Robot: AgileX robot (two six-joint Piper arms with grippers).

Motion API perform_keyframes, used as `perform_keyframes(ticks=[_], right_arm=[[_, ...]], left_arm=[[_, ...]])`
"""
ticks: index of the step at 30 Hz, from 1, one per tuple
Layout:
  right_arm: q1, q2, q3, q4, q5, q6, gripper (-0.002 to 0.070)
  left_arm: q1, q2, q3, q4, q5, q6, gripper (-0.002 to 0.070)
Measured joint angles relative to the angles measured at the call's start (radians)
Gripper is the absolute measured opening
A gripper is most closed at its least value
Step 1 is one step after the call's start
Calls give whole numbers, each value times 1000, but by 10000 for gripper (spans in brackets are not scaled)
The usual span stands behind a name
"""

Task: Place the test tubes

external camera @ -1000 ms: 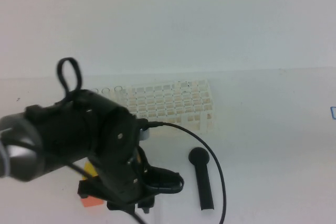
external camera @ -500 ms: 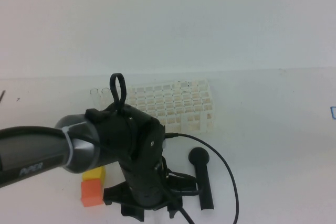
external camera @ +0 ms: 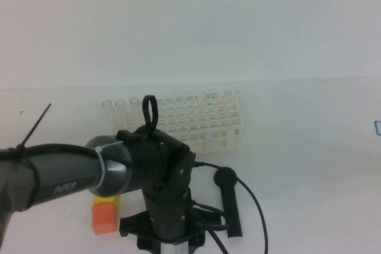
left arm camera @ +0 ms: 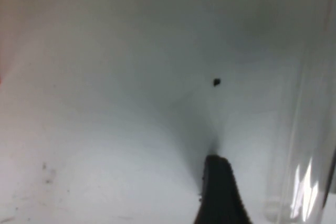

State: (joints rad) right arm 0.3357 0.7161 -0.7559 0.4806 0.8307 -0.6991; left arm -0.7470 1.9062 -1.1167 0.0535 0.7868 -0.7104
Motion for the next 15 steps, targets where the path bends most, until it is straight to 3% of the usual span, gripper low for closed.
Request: perform_keyframes(ticks=[2, 9, 15], right_arm=[[1, 0, 0, 0, 0, 0, -1], [2, 0, 0, 0, 0, 0, -1], [2, 0, 0, 0, 1, 0, -1]], left_arm=[[0, 8, -1, -2, 7, 17, 395], [0, 18, -4, -6, 28, 49, 18], [2, 18, -15, -64, 22, 146, -1]])
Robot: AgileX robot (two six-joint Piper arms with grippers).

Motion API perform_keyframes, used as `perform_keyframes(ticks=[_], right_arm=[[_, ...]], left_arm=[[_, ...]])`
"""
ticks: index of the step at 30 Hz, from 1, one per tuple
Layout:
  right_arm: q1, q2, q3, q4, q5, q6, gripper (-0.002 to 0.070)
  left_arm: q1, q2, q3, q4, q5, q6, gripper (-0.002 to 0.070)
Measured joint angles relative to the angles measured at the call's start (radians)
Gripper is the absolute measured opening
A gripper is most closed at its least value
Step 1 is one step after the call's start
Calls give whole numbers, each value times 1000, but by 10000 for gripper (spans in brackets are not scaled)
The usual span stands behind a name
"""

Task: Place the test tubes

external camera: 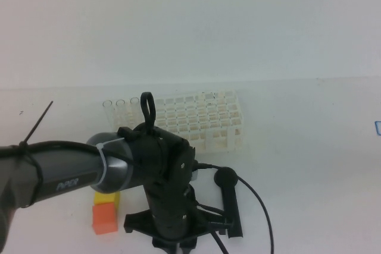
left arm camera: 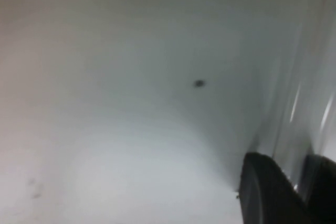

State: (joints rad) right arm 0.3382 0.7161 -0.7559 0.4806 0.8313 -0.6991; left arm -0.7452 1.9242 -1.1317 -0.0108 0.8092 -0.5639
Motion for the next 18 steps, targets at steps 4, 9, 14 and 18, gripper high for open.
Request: perform_keyframes(ticks=[4, 9, 14, 18], right_arm=[[1, 0, 0, -9, 0, 0, -1], [1, 0, 0, -33, 8, 0, -1], [1, 0, 0, -42, 6, 0, -1], [1, 0, 0, -52, 1, -6, -1]], left_arm=[[-9, -27, -2, -39, -47, 65, -1], [-8, -175, 5, 64, -130, 75, -1], [-2, -326, 5, 302, -151, 91, -1], [23, -419, 12, 353, -232, 188, 111]])
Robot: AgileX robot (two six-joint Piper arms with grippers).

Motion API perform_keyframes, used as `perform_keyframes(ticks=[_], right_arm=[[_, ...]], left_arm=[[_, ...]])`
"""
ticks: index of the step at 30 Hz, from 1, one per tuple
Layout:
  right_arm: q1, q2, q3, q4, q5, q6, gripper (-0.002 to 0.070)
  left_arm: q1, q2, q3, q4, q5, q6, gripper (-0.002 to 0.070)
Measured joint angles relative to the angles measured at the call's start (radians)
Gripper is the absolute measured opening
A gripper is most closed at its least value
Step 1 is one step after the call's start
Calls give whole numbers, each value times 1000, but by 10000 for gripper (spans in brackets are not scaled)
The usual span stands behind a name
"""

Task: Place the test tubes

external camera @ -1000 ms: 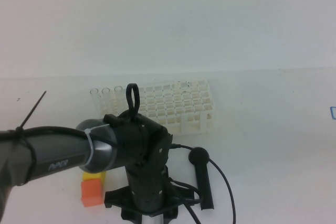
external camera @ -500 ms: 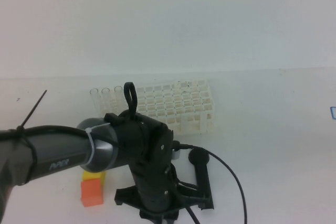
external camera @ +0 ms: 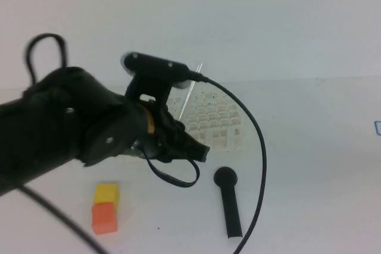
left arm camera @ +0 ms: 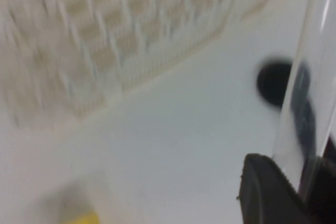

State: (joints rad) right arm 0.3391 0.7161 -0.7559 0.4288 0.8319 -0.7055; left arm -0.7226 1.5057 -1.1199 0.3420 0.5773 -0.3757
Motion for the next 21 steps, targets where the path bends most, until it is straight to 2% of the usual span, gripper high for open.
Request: perform_keyframes(ticks=[1, 6, 7, 8, 9, 13, 14, 15, 17, 21], right_arm=[[0, 0, 0, 0, -2, -5, -1], [0, 0, 0, 0, -6, -11, -1], [0, 0, 0, 0, -6, -11, -1], [0, 0, 0, 0, -6, -13, -1], [0, 0, 0, 0, -6, -13, -1], [0, 0, 0, 0, -14, -25, -1], [0, 0, 0, 0, -14, -37, -1], [0, 0, 0, 3, -16, -49, -1], [0, 0, 0, 29, -29, -85, -1], [0, 0, 28, 131, -94, -172, -1]], left_arm=[[5, -17, 13, -14, -35, 31, -1], [31, -111, 185, -88, -255, 98, -1], [33, -123, 225, -97, -287, 107, 111], [35, -138, 277, -109, -328, 119, -1], [35, -158, 332, -120, -377, 131, 111], [35, -285, 539, -157, -620, 121, 111], [35, -320, 583, -159, -678, 103, -1], [35, -352, 622, -159, -718, 90, 111], [35, -405, 683, -130, -762, 60, 111], [35, -471, 759, 62, -825, -117, 111]])
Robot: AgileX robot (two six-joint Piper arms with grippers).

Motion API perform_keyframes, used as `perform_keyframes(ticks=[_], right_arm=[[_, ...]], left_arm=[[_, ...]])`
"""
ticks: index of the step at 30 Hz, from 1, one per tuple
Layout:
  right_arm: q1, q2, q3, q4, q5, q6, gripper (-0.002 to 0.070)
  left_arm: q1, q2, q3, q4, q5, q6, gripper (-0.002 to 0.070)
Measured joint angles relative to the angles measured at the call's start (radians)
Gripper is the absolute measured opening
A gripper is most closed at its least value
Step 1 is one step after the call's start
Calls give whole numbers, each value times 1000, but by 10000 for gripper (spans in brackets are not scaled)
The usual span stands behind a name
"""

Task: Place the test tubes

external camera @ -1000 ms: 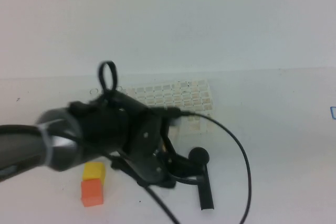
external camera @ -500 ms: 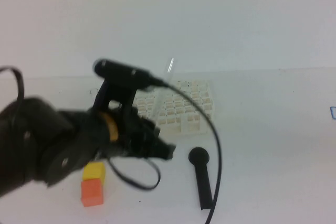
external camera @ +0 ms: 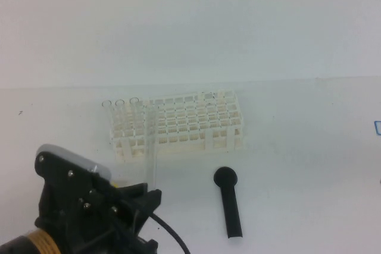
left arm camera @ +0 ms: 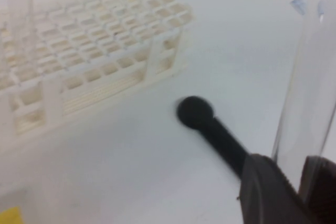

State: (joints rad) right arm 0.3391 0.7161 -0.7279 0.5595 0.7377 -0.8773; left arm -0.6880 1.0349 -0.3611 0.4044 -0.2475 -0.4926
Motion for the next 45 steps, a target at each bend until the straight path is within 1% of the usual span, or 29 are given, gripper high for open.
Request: perform_keyframes(ticks=[1, 3, 6, 9, 11, 16, 17, 18, 20, 21, 24, 28, 32, 33, 34, 37, 39, 40, 42, 45], right_arm=[[0, 0, 13, 34, -29, -27, -1], [0, 2, 40, 105, -84, -71, -1], [0, 17, 75, 210, -132, -119, -1], [0, 36, 92, 275, -145, -160, -1], [0, 49, 96, 302, -148, -176, -1], [0, 62, 98, 340, -150, -197, -1], [0, 62, 98, 347, -154, -203, -1], [0, 62, 98, 351, -156, -208, -1], [0, 62, 98, 358, -162, -231, -1], [0, 62, 98, 358, -164, -242, -1], [0, 62, 98, 360, -168, -259, -1], [0, 62, 98, 360, -168, -267, -1], [0, 62, 101, 362, -156, -270, -1], [0, 62, 103, 365, -153, -270, -1], [0, 62, 108, 375, -153, -270, -1], [0, 62, 137, 416, -155, -278, -1], [0, 62, 158, 448, -155, -305, -1], [0, 62, 166, 472, -155, -327, -1], [0, 62, 172, 537, -155, -382, -1], [0, 62, 176, 672, -155, -497, -1]], left_arm=[[0, -5, 5, 48, -25, -50, 111], [0, -6, 10, 186, -81, -180, 111], [0, 3, 10, 375, -201, -320, 111], [0, 33, 10, 468, -237, -394, 111], [0, 54, 10, 493, -223, -417, 111], [0, 97, 10, 495, -210, -411, 111], [0, 106, 10, 495, -210, -411, -1], [0, 114, 10, 495, -220, -414, 111], [0, 127, 10, 495, -242, -410, 111], [0, 134, 10, 495, -251, -380, 111], [0, 143, 10, 497, -292, -207, 111], [13, 143, 10, 488, -408, -115, 111], [75, 143, 10, 501, -552, -102, 111], [101, 143, 10, 520, -590, -97, -1], [125, 143, 10, 540, -628, -93, 111], [213, 144, 10, 651, -806, -90, 111], [272, 157, 8, 724, -936, -120, 111], [299, 165, 8, 754, -965, -134, 111], [344, 196, 8, 836, -965, -166, 111], [366, 247, 8, 914, -957, -187, 111]])
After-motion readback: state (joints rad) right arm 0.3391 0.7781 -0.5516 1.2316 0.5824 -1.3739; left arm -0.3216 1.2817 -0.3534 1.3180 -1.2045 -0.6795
